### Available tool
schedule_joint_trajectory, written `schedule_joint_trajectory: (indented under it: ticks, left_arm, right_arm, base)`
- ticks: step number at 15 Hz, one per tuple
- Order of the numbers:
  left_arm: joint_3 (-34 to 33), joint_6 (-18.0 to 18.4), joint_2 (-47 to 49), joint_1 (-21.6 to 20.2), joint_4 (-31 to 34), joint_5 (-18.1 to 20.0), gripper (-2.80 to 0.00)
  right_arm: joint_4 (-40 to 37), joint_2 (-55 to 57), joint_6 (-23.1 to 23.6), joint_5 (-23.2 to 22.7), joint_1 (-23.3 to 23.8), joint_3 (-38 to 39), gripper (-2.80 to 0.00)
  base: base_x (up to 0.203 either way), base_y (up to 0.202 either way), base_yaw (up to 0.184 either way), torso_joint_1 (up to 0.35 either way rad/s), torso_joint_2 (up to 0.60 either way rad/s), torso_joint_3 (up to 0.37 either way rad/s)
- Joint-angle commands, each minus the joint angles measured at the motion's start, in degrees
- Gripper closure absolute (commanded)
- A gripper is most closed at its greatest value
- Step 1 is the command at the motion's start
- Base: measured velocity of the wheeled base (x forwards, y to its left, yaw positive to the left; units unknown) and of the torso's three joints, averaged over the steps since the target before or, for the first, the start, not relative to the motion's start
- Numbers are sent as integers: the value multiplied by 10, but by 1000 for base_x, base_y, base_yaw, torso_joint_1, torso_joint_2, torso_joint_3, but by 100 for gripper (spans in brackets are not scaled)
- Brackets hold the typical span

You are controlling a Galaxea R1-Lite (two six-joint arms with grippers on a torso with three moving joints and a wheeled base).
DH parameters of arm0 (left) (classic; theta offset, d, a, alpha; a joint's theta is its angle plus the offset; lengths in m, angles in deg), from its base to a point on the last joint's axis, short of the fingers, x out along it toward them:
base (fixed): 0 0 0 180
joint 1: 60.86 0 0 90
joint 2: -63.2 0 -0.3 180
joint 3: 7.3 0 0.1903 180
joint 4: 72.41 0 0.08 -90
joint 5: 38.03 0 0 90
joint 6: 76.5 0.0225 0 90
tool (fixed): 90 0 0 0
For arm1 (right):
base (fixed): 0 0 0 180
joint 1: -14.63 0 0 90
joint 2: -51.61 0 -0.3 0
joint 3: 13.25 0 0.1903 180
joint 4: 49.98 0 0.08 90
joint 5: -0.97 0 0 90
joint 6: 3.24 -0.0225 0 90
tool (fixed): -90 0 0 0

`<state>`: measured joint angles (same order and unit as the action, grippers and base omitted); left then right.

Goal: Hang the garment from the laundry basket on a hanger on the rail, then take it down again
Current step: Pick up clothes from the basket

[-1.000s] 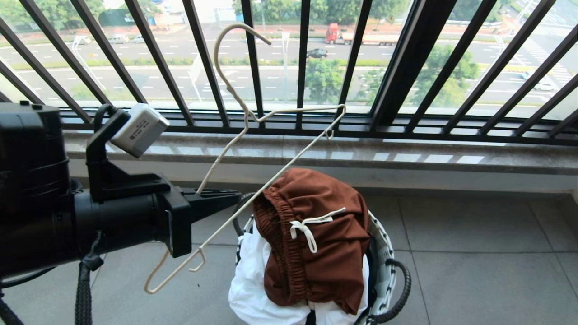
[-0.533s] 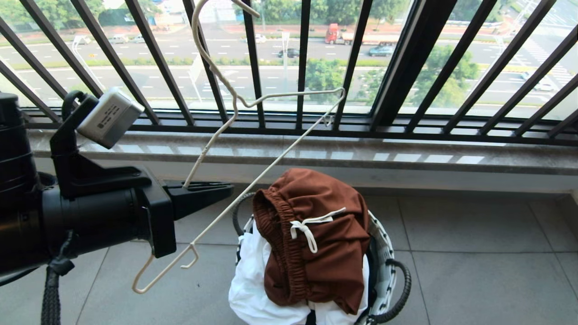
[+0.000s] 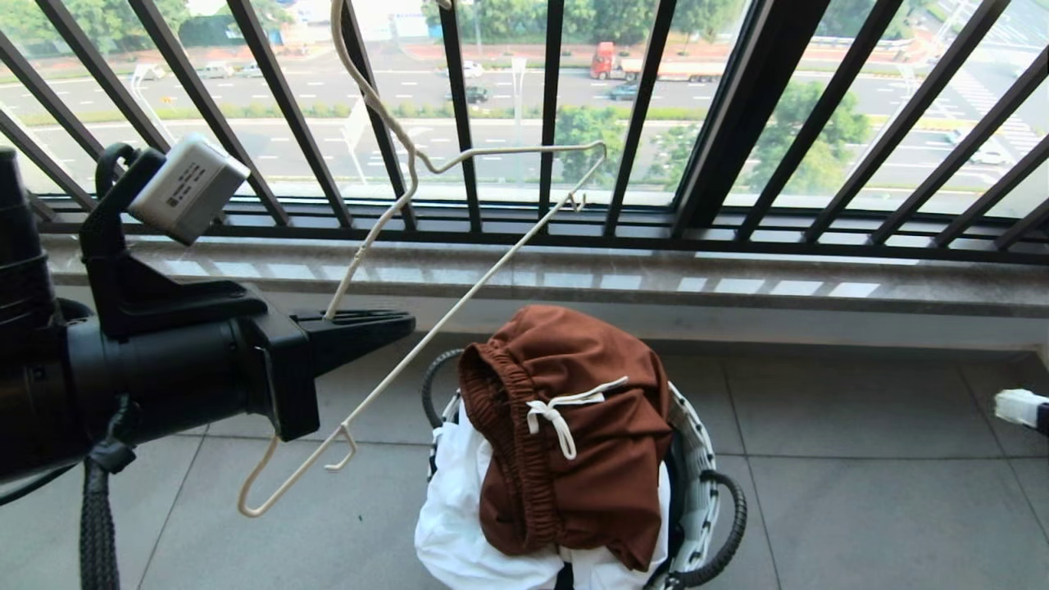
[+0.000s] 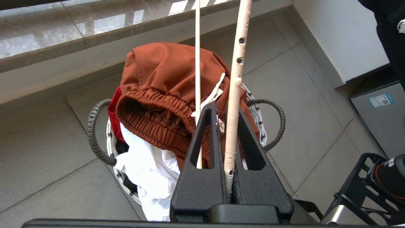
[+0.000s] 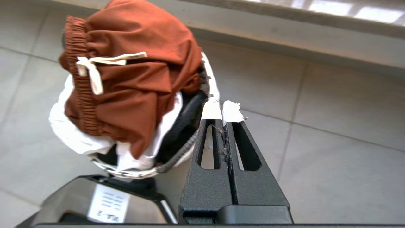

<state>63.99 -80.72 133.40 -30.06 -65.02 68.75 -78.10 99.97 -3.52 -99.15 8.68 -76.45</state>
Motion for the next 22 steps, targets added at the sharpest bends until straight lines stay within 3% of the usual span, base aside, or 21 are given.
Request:
schedule_joint_trajectory:
  ticks: [1,5,9,11,17,22]
  left_arm:
    - [6,-1,3,0,-1,-7,0]
    - [35,-3,17,-24,0,-47,0]
    - [49,-3,21,-27,33,-50,0]
    - [51,-3,22,-39,33,-55,0]
    - [67,-3,20,-69,33,-59,0]
    - [67,-3,18,-73,32,-59,0]
  right_arm:
    - [6,130,-41,-7,-52,-42,0]
    - [99,253,-67,-8,-128,-58,0]
    - [187,349,-72,-2,-199,-61,0]
    - [216,387,-72,27,-242,-78,0]
    - [224,454,-72,93,-364,-148,0]
    - [224,523,-68,121,-382,-209,0]
  base:
    - [0,0,0,0,0,0]
    - [0,0,0,0,0,0]
    - [0,0,0,0,0,0]
    - [0,0,0,0,0,0]
    - [0,0,0,0,0,0]
    - [0,0,0,0,0,0]
